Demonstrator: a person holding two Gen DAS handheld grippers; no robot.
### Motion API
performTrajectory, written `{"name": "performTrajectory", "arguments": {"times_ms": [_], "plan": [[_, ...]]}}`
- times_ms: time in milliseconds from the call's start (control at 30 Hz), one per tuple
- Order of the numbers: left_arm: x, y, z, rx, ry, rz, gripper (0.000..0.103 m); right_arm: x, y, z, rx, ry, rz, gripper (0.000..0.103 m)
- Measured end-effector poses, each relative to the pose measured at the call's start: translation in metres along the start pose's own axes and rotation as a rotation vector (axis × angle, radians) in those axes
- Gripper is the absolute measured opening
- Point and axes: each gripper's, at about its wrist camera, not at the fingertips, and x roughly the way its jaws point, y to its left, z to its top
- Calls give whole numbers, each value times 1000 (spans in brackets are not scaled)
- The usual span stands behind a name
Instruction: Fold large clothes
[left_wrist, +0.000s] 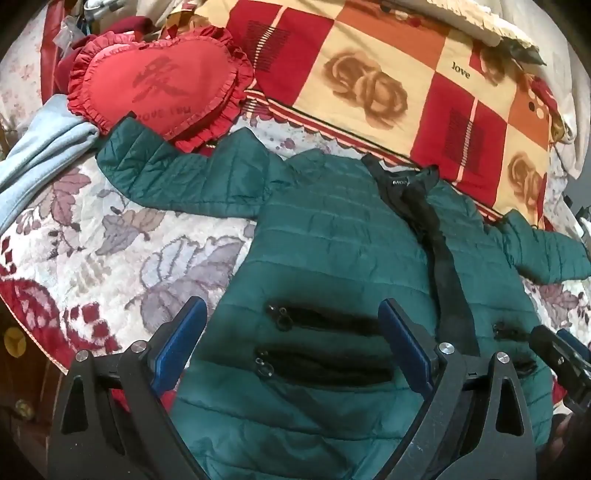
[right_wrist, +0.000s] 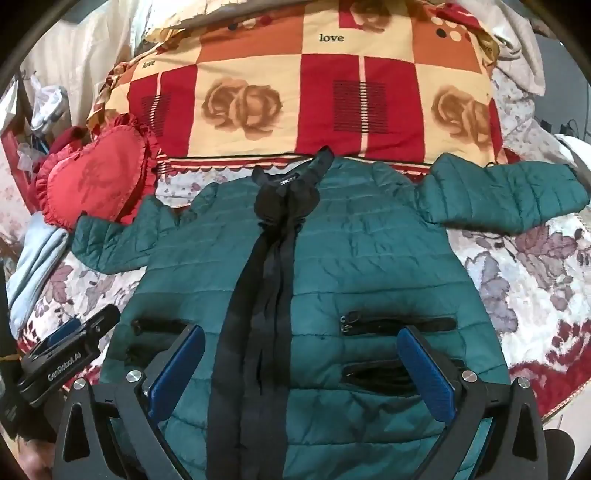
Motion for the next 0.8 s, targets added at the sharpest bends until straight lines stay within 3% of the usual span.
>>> {"name": "performTrajectory", "arguments": {"times_ms": [233,400,700,800], "plan": [[-2,-7,-3,24,-7,5,94,-5,4,-5,-60,-44,-43,103],[-2,-11,-2,31,-14,11,94,4,10,-5,-44,-22,-47,103],[-4,-16,-3,36,-31,-5,94,9,6,-8,-10,-18,-28,103],[-3,-18,-4,43,-31,5,94,10,6,-8,-6,-53,-5,103]]}}
